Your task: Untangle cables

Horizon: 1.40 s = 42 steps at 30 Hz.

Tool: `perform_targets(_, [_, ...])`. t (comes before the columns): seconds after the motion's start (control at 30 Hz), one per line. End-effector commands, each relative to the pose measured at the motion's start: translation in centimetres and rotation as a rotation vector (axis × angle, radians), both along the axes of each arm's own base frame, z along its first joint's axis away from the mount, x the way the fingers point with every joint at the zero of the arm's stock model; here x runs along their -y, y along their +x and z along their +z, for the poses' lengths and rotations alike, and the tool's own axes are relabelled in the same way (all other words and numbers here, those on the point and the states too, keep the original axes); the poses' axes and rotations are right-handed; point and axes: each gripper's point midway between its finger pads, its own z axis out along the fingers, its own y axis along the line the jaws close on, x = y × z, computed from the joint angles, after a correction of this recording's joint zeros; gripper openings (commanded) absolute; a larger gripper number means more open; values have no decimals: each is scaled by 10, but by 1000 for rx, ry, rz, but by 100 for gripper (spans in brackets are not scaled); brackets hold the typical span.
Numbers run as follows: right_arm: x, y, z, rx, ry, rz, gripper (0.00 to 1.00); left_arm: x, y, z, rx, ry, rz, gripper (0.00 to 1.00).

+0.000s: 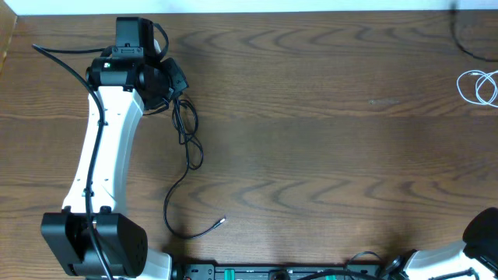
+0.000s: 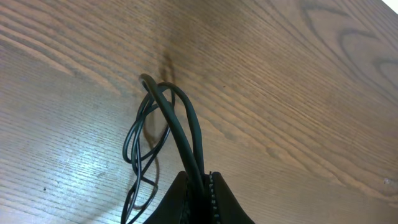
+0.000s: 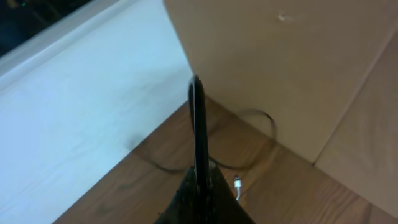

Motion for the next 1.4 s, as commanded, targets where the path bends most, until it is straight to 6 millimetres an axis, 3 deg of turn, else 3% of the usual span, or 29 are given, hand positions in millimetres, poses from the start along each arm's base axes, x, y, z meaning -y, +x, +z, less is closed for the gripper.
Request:
perform_targets(0.0, [14,10,-28,-59,26,-4,1,0,-2,-4,-10,13,-14,8])
perform_targets(0.3, [18,41,-151,-307,225,36,3,0,-2,-4,-10,13,-15,7])
perform_targets(0.33, [18,44,-162,-328,242,40,12,0,-2,-4,-10,13,-15,7])
perform_targets(0.37, [18,45,-174,-350,260,42,35,0,-2,-4,-10,13,-15,7])
perform_targets(0.4, [17,47,-186,-372,283,48,71,0,-2,-4,-10,13,-15,8])
perform_targets(0.43, [15,48,-196,-389,304,55,95,0,-2,-4,-10,13,-15,7])
perform_targets(0.47, [13,48,-204,-405,323,61,99,0,-2,-4,-10,13,-15,7])
perform_targets(0.57, [4,45,-217,-441,371,80,99,0,-2,-4,-10,13,-15,7])
perform_targets(0.7, [-20,46,-218,-445,437,169,99,5,3,-1,17,11,-53,8])
perform_targets(0.9, [-96,67,-210,-413,498,572,99,74,18,30,210,-173,-411,8])
perform_targets(1.13, [-163,79,-204,-413,516,819,99,140,19,75,401,-384,-643,8])
perform_targets(1.37, [-244,82,-201,-452,501,1085,99,179,24,114,491,-544,-648,7])
